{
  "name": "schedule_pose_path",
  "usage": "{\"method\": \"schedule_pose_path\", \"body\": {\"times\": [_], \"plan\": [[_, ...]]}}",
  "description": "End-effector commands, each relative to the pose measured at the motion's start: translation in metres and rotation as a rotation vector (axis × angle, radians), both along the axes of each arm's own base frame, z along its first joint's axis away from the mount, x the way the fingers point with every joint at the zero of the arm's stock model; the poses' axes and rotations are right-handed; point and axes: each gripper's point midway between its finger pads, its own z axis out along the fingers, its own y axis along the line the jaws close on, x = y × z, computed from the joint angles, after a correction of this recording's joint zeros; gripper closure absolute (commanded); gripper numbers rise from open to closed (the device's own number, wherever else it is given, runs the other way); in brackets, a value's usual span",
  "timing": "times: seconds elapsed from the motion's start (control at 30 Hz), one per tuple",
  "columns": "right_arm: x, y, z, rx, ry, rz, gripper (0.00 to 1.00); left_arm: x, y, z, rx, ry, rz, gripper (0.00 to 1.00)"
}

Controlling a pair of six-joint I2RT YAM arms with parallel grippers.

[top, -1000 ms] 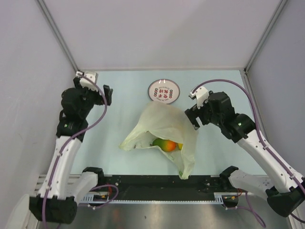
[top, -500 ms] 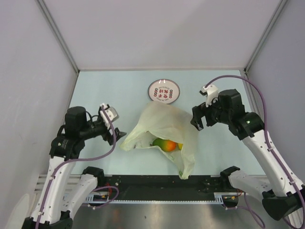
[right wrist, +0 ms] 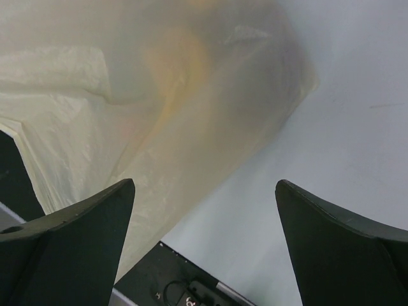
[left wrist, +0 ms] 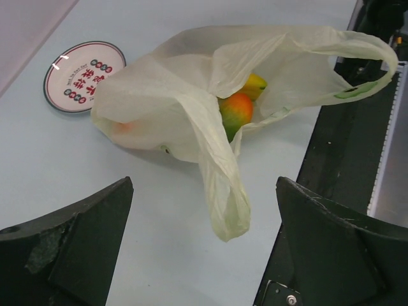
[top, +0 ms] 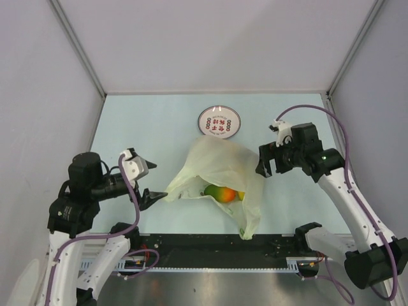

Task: Take the fake fruits out of the plastic bag
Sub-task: Move the plastic bag to the center of the board.

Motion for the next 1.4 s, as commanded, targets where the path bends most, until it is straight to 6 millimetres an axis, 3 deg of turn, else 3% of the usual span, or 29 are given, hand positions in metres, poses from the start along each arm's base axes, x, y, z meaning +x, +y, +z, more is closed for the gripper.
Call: {"method": "schedule_pose_path", "body": {"times": [0.0, 0.13, 0.23, 0.27, 0.33, 0.4, 0.43, 0.5, 0.53, 0.6, 0.63, 0.73, 0.83, 0.87, 0.93, 0.97, 1.0, 1.07, 1.2, 1.27, 1.3, 1.37], "plan": [[-0.013, 0.023, -0.002, 0.045, 0.046, 0.092, 0.02, -0.024, -0.007, -0.004, -0.028, 0.079, -0.079, 0.0], [-0.01, 0.032, -0.023, 0.038, 0.148, 0.075, 0.01, -0.013, -0.01, -0.008, -0.044, 0.1, -0.067, 0.0], [-0.015, 0.045, -0.038, 0.063, 0.254, 0.067, 0.02, 0.001, -0.016, -0.001, -0.084, 0.131, -0.045, 0.0], [-0.017, 0.047, -0.041, 0.066, 0.278, 0.058, 0.03, 0.007, -0.018, 0.015, -0.095, 0.08, -0.052, 0.0], [-0.024, 0.049, -0.057, 0.061, 0.356, 0.026, 0.04, 0.022, -0.023, 0.021, -0.075, 0.092, -0.052, 0.0], [-0.029, 0.046, -0.073, 0.02, 0.4, 0.003, 0.06, 0.02, -0.029, 0.031, -0.052, 0.099, -0.092, 0.02], [-0.03, 0.04, -0.087, -0.012, 0.432, -0.032, 0.14, 0.021, -0.031, 0.03, -0.036, 0.113, -0.101, 0.03], [-0.021, 0.035, -0.094, -0.006, 0.436, -0.067, 0.29, 0.016, -0.033, 0.023, -0.018, 0.136, -0.122, 0.03], [-0.013, 0.033, -0.094, 0.008, 0.435, -0.087, 0.52, 0.017, -0.032, 0.016, -0.005, 0.143, -0.112, 0.04], [0.01, 0.025, -0.09, 0.053, 0.405, -0.158, 0.85, 0.015, -0.031, 0.017, -0.002, 0.102, -0.103, 0.03], [0.029, 0.007, -0.087, 0.066, 0.391, -0.248, 1.0, 0.019, -0.028, 0.012, 0.012, 0.089, -0.078, 0.03], [0.068, -0.023, -0.077, 0.142, 0.35, -0.381, 1.0, 0.029, -0.025, 0.015, 0.012, 0.035, -0.042, 0.02], [0.108, -0.04, -0.059, 0.224, 0.307, -0.467, 1.0, 0.042, -0.03, 0.024, -0.014, 0.021, -0.022, 0.02], [0.128, -0.047, -0.048, 0.245, 0.27, -0.483, 1.0, 0.046, -0.033, 0.025, -0.022, 0.033, -0.026, 0.02], [0.15, -0.046, -0.033, 0.264, 0.229, -0.477, 1.0, 0.057, -0.039, 0.023, -0.031, 0.067, -0.021, 0.03], [0.166, -0.063, -0.025, 0.284, 0.192, -0.513, 1.0, 0.065, -0.042, 0.025, -0.037, 0.049, -0.02, 0.03], [0.188, -0.066, -0.011, 0.309, 0.159, -0.519, 1.0, 0.07, -0.044, 0.023, -0.036, 0.046, -0.017, 0.03], [0.216, -0.078, 0.003, 0.338, 0.108, -0.546, 1.0, 0.09, -0.05, 0.019, -0.034, 0.029, -0.006, 0.03], [0.286, -0.126, 0.032, 0.345, -0.007, -0.614, 1.0, 0.126, -0.061, 0.013, -0.046, 0.047, 0.041, 0.03], [0.305, -0.143, 0.037, 0.329, -0.044, -0.633, 1.0, 0.148, -0.069, 0.007, -0.059, 0.069, 0.066, 0.04], [0.324, -0.156, 0.042, 0.322, -0.081, -0.651, 1.0, 0.156, -0.07, 0.004, -0.067, 0.095, 0.1, 0.04], [0.338, -0.166, 0.043, 0.305, -0.111, -0.655, 1.0, 0.184, -0.077, -0.006, -0.078, 0.131, 0.151, 0.05]]}}
